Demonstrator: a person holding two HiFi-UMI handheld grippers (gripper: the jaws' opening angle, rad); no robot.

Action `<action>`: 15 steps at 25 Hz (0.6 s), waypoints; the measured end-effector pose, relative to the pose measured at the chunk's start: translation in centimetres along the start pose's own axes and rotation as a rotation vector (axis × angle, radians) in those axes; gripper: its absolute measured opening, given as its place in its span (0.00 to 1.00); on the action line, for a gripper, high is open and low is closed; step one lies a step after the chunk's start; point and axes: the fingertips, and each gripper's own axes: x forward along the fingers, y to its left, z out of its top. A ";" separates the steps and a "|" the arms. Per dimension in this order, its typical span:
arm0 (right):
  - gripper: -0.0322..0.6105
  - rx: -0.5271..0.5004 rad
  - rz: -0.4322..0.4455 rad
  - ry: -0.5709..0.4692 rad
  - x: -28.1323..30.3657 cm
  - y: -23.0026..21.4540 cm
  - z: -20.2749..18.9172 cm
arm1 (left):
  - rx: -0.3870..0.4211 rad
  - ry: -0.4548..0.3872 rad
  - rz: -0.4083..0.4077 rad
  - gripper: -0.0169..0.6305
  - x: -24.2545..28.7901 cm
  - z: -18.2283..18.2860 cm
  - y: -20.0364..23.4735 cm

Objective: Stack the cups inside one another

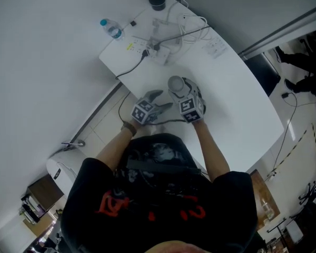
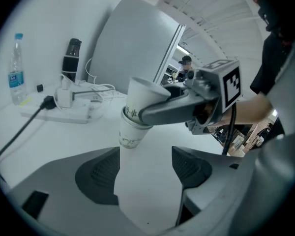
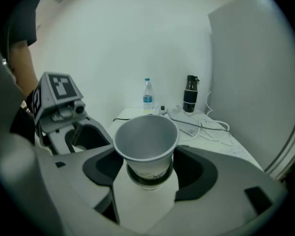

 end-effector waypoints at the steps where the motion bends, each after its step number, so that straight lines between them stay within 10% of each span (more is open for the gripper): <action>1: 0.56 -0.027 -0.014 0.010 0.0 0.1 0.1 | 0.006 -0.026 0.012 0.54 -1.5 0.5 0.1; 15: 0.61 0.185 -0.125 -0.136 -4.9 -1.4 2.8 | 0.086 -0.371 0.076 0.52 -14.8 11.0 -0.8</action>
